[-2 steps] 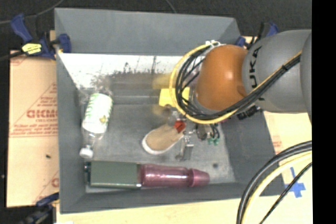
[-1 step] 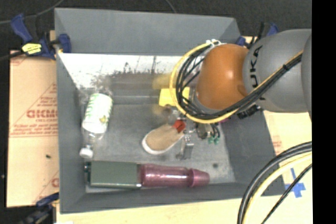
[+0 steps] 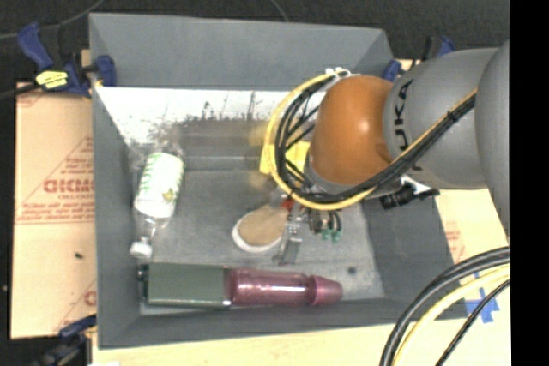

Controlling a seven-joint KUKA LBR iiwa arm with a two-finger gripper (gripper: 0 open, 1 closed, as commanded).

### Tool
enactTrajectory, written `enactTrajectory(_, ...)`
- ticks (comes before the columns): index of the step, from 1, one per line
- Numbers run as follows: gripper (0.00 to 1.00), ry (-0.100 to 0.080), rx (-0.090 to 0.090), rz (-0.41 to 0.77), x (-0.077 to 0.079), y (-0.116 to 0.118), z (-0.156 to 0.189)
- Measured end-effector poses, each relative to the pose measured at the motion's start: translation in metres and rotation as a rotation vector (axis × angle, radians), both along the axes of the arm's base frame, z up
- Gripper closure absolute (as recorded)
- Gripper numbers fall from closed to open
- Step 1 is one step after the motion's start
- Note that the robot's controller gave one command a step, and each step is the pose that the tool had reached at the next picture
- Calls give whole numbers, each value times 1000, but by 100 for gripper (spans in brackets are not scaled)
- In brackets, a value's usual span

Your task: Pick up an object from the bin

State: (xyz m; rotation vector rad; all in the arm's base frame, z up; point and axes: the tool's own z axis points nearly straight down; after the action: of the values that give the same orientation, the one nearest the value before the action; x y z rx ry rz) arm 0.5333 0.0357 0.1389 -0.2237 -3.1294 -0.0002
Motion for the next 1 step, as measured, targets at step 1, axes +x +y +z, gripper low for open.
enactTrajectory(1, 100, -8, 0, -4, 4, 8, -36)
